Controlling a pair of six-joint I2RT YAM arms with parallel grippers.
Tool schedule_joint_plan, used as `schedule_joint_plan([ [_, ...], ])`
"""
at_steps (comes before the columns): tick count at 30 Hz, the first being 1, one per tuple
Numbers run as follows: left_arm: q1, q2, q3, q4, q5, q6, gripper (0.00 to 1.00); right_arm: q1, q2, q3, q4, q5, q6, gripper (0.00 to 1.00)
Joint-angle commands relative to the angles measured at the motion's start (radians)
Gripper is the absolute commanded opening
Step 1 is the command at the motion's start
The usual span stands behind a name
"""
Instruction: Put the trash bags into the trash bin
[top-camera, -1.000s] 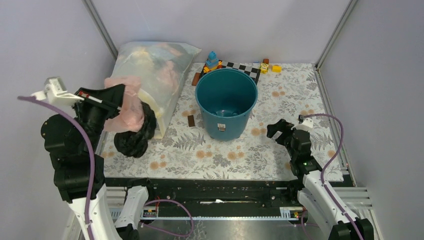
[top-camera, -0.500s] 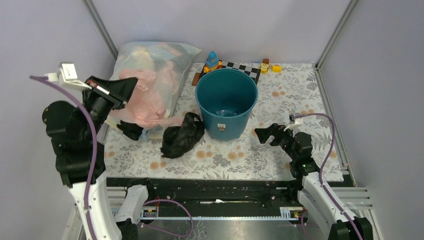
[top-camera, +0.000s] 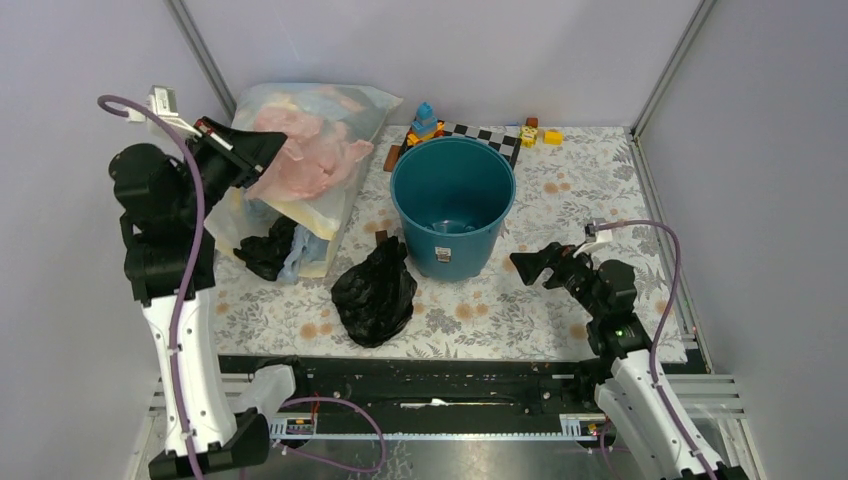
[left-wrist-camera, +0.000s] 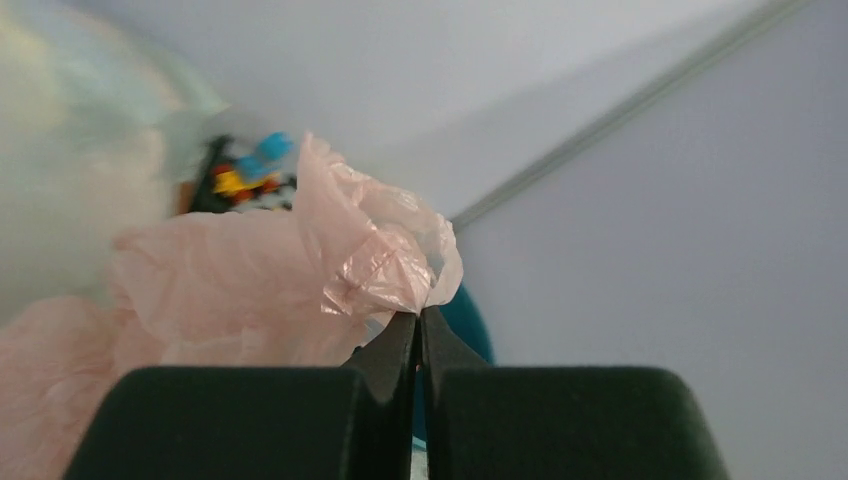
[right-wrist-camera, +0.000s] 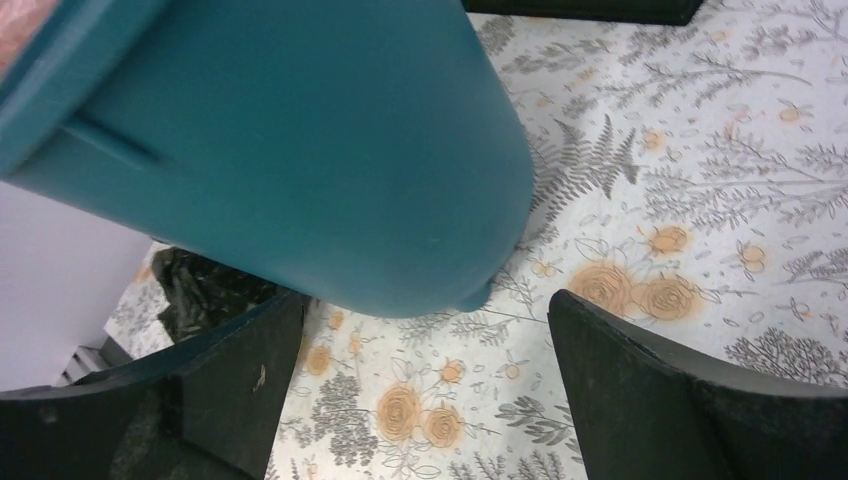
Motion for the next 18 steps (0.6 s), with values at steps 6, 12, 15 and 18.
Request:
schedule_joint_plan([
  [6, 0.000, -0.207, -0.066, 0.322, 0.315, -0.207, 0.00, 0.007, 0.004, 0.079, -0.002, -0.259, 0.034, 1.00],
  [12, -0.003, -0.221, -0.153, 0.323, 0.313, -0.222, 0.00, 0.036, 0.058, 0.106, 0.016, -0.241, 0.024, 1.00],
  [15, -0.004, -0.189, -0.170, 0.320, 0.325, -0.224, 0.00, 0.057, 0.106, 0.130, 0.015, -0.218, 0.015, 1.00],
  [18, -0.005, -0.141, -0.143, 0.242, 0.329, -0.187, 0.00, 0.081, 0.150, 0.147, 0.019, -0.201, 0.002, 1.00],
])
